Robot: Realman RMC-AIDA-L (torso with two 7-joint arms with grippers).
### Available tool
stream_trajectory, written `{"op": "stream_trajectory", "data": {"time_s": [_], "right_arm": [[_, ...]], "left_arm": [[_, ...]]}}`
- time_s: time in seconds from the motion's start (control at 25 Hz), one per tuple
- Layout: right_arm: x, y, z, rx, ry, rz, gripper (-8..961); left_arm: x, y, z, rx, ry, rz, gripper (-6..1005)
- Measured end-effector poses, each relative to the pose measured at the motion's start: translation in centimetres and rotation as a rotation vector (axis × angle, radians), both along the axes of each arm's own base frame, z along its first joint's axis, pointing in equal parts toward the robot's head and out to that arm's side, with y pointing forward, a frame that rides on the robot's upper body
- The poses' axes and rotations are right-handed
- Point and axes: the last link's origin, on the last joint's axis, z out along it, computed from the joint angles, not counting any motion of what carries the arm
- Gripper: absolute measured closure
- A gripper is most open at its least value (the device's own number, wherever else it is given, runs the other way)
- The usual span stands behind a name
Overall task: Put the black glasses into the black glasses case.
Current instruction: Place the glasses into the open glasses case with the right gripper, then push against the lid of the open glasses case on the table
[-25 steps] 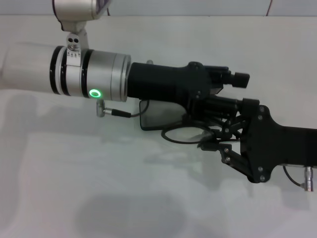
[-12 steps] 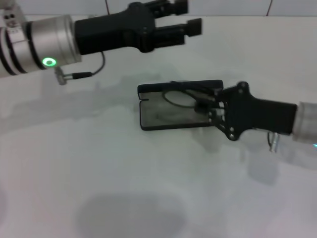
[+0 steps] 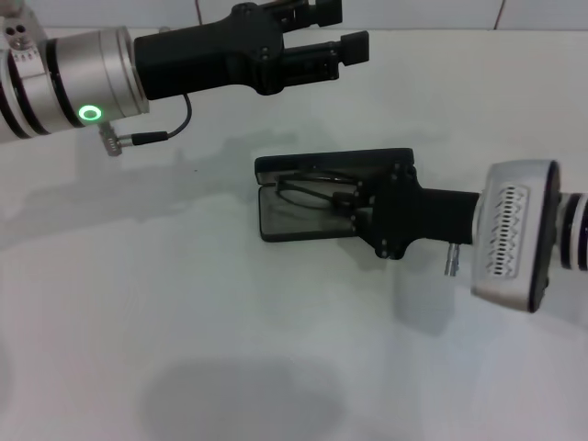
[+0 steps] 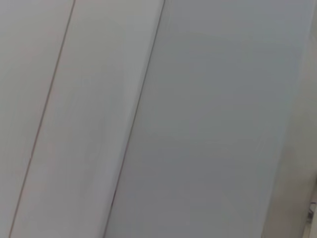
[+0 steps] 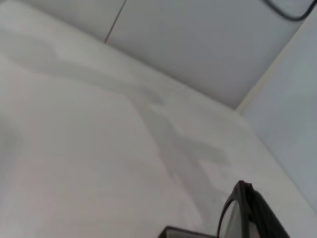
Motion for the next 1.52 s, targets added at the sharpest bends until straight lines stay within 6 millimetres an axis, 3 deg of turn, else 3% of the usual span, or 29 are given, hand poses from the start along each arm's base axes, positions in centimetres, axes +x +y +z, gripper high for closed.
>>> {"op": "stream_trajectory", "data": {"time_s": [0.24,0.44,0.68,0.8,1.0,1.16,1.52], "right_arm": [[0.2,0.0,-0.2,0.054,-0.029,-0.023,811],[0.0,-1.2,-0.1,0.049,-0.017,0.006,791],[0.2,-2.4,-0.1,0.028,-0.022,0.028,620],[0.2,-3.2,0.2,-0.039,0.023,0.017,620],[0.9,-4.4,2.7,-0.237,0.133,-0.034,620],[2.5,-3.7,5.0,-0.35,0.216,-0.164,620],[2.2,-0.4,1.0,-0.3,0.075,-0.324,619]], "left_arm": [[0.1,0.0,0.0,0.002,-0.001,0.001,230],[0.1,0.1,0.0,0.001,-0.006,0.003,230],[0.0,0.0,0.0,-0.006,-0.011,0.014,231],[-0.2,0.0,-0.1,-0.007,-0.007,0.021,231],[-1.6,1.7,-1.3,0.007,0.113,0.155,231],[-2.1,2.6,-2.4,0.007,0.202,0.22,231],[-1.8,2.6,-3.0,0.003,0.214,0.217,231]]}}
